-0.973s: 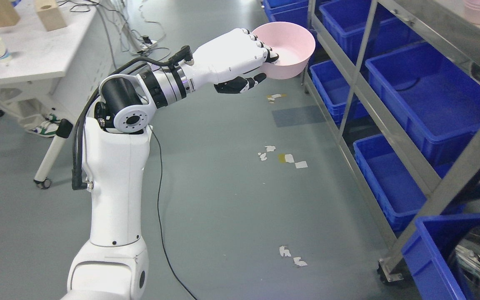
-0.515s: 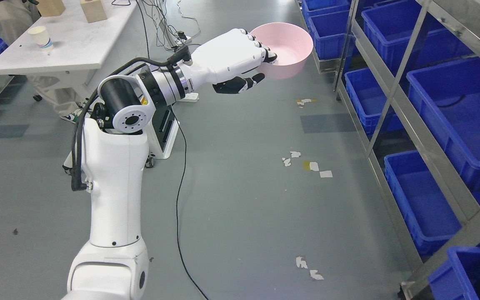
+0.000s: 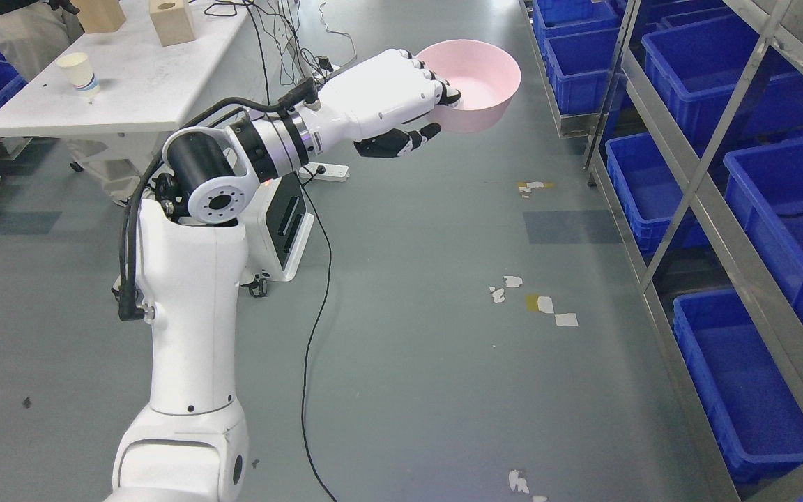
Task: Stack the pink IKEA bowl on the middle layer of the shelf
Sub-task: 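Hold the pink bowl raised in the left hand while the robot turns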
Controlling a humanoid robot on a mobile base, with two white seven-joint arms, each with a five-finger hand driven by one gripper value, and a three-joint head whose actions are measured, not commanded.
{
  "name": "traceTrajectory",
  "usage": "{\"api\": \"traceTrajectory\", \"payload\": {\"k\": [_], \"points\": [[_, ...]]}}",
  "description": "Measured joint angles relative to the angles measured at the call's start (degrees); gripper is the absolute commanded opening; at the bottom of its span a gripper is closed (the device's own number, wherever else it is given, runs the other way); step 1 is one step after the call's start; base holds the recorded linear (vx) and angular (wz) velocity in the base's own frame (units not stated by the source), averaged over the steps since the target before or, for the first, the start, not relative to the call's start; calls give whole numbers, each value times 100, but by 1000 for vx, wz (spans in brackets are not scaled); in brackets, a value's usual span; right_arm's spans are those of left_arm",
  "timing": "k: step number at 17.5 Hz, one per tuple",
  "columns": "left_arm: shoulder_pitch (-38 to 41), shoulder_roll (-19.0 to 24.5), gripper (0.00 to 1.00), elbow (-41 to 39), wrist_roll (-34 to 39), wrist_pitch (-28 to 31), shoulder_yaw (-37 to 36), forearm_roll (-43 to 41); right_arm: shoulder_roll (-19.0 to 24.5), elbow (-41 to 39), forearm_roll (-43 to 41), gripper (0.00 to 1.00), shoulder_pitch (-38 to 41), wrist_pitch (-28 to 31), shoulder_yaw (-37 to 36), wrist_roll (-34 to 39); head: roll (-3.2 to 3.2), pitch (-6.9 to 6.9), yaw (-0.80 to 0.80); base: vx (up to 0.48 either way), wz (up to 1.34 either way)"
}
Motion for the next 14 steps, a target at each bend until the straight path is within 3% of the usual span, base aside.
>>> {"api": "traceTrajectory", "payload": {"k": [14], "points": [[144,0,2,-1,-12,-31,8,-2,0,0,0,100,-1,0,0,-2,0,0,0,292,3]]}}
